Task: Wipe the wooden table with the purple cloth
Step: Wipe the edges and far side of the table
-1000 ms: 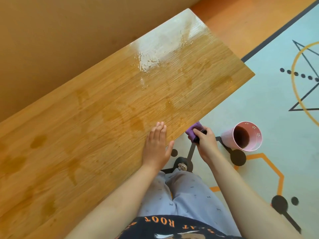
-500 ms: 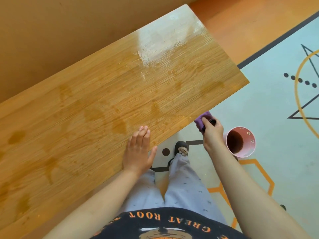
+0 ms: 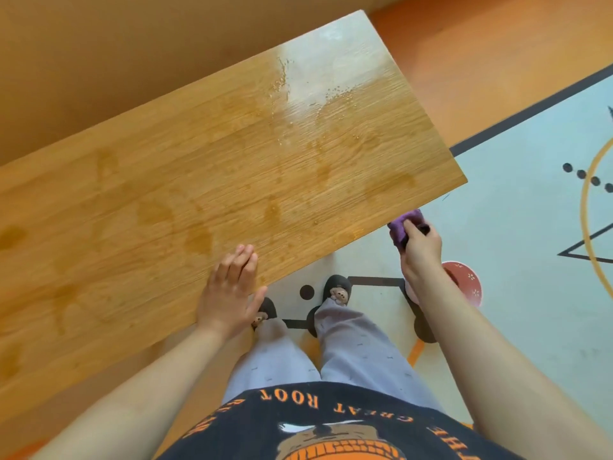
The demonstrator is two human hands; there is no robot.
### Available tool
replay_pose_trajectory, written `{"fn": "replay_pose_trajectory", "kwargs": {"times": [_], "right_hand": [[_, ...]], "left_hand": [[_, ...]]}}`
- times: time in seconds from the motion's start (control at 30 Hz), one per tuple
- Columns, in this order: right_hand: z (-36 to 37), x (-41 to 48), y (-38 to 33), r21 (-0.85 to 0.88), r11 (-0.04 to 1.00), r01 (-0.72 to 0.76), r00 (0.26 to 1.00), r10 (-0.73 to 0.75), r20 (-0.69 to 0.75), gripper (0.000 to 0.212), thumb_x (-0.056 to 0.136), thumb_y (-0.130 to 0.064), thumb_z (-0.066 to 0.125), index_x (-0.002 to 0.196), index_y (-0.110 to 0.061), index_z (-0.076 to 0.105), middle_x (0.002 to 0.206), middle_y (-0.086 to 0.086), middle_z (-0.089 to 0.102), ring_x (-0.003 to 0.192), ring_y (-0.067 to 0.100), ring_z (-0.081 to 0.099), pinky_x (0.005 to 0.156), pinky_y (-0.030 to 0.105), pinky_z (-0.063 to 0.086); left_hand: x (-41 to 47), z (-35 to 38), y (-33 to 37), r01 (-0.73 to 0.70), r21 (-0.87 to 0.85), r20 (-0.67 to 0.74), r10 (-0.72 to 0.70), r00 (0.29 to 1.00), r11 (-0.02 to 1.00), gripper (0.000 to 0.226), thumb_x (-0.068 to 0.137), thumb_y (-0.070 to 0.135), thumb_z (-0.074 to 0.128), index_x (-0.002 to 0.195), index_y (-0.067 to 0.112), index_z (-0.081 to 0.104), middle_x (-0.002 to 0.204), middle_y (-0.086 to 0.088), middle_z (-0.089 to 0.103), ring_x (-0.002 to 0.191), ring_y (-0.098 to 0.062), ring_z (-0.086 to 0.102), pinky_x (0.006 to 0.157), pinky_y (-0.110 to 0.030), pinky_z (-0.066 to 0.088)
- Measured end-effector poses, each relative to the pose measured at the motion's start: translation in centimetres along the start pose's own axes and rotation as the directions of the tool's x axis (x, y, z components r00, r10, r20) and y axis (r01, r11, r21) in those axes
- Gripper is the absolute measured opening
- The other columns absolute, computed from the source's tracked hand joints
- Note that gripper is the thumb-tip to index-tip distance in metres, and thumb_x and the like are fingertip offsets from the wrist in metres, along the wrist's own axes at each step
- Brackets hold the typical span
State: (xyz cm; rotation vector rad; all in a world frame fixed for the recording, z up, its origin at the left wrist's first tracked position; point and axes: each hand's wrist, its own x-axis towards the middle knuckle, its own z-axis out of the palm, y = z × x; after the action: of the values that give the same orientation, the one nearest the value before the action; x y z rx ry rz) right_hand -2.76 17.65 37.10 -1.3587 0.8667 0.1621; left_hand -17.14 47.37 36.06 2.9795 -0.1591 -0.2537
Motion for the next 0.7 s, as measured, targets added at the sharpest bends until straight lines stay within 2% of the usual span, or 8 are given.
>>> {"fn": "replay_pose_trajectory", "kwargs": {"times": [0.07, 0.17, 0.3, 0.33, 0.4, 0.47, 0.6, 0.7], "right_hand": [[1.1, -1.8, 3.0, 0.024, 0.997, -0.072, 0.993, 0.069, 0.097, 0.014, 0.092, 0.005, 0.044, 0.091, -0.007, 0.052, 0.072, 0.013, 0.053, 0.069, 0.022, 0.054, 0.063, 0.026, 0.046], [1.9, -3.4, 5.3, 0.006, 0.987, -0.159, 0.974, 0.156, 0.164, 0.014, 0.091, 0.005, 0.048, 0.098, -0.005, 0.054, 0.078, 0.016, 0.058, 0.072, 0.024, 0.057, 0.068, 0.031, 0.048], [0.4, 0.2, 1.1, 0.028, 0.999, -0.031, 0.999, 0.03, 0.036, 0.022, 0.087, 0.012, 0.043, 0.083, -0.007, 0.052, 0.05, 0.003, 0.058, 0.051, 0.014, 0.059, 0.055, 0.025, 0.047], [-0.2, 1.4, -0.2, 0.012, 1.0, -0.003, 1.0, 0.004, -0.017, 0.021, 0.087, 0.012, 0.042, 0.083, -0.006, 0.052, 0.05, 0.002, 0.058, 0.05, 0.014, 0.059, 0.053, 0.023, 0.046], [-1.3, 3.0, -1.7, -0.036, 0.999, 0.017, 0.996, -0.021, -0.09, 0.017, 0.087, 0.009, 0.043, 0.091, -0.004, 0.053, 0.06, 0.008, 0.057, 0.054, 0.018, 0.058, 0.05, 0.021, 0.045], [-1.0, 2.4, -1.3, -0.053, 0.998, 0.025, 0.995, -0.03, -0.097, 0.016, 0.087, 0.006, 0.044, 0.095, -0.005, 0.052, 0.062, 0.009, 0.055, 0.058, 0.02, 0.058, 0.052, 0.022, 0.045], [1.1, -1.8, 2.9, -0.058, 0.998, -0.029, 0.999, 0.031, 0.037, 0.015, 0.091, 0.004, 0.045, 0.101, -0.004, 0.053, 0.074, 0.012, 0.055, 0.07, 0.021, 0.059, 0.057, 0.021, 0.05], [2.0, -3.8, 4.6, -0.062, 0.996, -0.068, 0.994, 0.073, 0.078, 0.016, 0.092, 0.001, 0.047, 0.106, -0.001, 0.056, 0.084, 0.017, 0.059, 0.076, 0.023, 0.059, 0.062, 0.023, 0.051]], "left_hand": [[-0.1, -0.1, 0.0, 0.005, -0.012, -0.001, -0.005, 1.0, 1.0, 0.066, 0.098, 0.054, 0.016, 0.133, 0.004, 0.039, 0.138, -0.011, 0.037, 0.131, -0.029, 0.033, 0.106, -0.042, 0.027], [-0.1, -0.3, 0.1, 0.008, -0.032, 0.005, -0.008, 1.0, 0.999, 0.068, 0.097, 0.055, 0.012, 0.132, 0.004, 0.04, 0.138, -0.011, 0.037, 0.131, -0.029, 0.033, 0.106, -0.041, 0.027], [0.1, -0.4, 0.1, 0.0, -0.043, 0.004, 0.0, 1.0, 0.999, 0.068, 0.097, 0.056, 0.011, 0.133, 0.004, 0.038, 0.137, -0.011, 0.037, 0.13, -0.029, 0.034, 0.107, -0.041, 0.027], [0.1, -0.4, 0.0, -0.005, -0.042, 0.007, 0.005, 1.0, 0.999, 0.068, 0.097, 0.056, 0.012, 0.133, 0.004, 0.038, 0.136, -0.011, 0.037, 0.13, -0.029, 0.034, 0.107, -0.041, 0.027], [0.0, -0.2, -0.1, -0.013, -0.039, 0.015, 0.014, 1.0, 0.999, 0.065, 0.096, 0.055, 0.02, 0.133, 0.004, 0.037, 0.137, -0.011, 0.037, 0.131, -0.029, 0.033, 0.107, -0.042, 0.028], [-0.1, -0.1, -0.2, -0.004, -0.045, 0.031, 0.005, 1.0, 0.999, 0.063, 0.091, 0.051, 0.033, 0.134, 0.005, 0.036, 0.137, -0.011, 0.037, 0.131, -0.029, 0.033, 0.106, -0.043, 0.029], [-0.3, -0.4, -0.4, 0.012, -0.145, 0.067, -0.002, 0.998, 0.989, 0.066, 0.089, 0.052, 0.038, 0.137, 0.008, 0.035, 0.142, -0.006, 0.037, 0.136, -0.025, 0.03, 0.109, -0.044, 0.033], [-0.3, -1.8, 0.6, 0.083, -0.31, 0.046, -0.072, 0.996, 0.947, 0.071, 0.092, 0.056, 0.035, 0.146, 0.011, 0.026, 0.15, -0.002, 0.03, 0.142, -0.019, 0.023, 0.117, -0.035, 0.018]]}}
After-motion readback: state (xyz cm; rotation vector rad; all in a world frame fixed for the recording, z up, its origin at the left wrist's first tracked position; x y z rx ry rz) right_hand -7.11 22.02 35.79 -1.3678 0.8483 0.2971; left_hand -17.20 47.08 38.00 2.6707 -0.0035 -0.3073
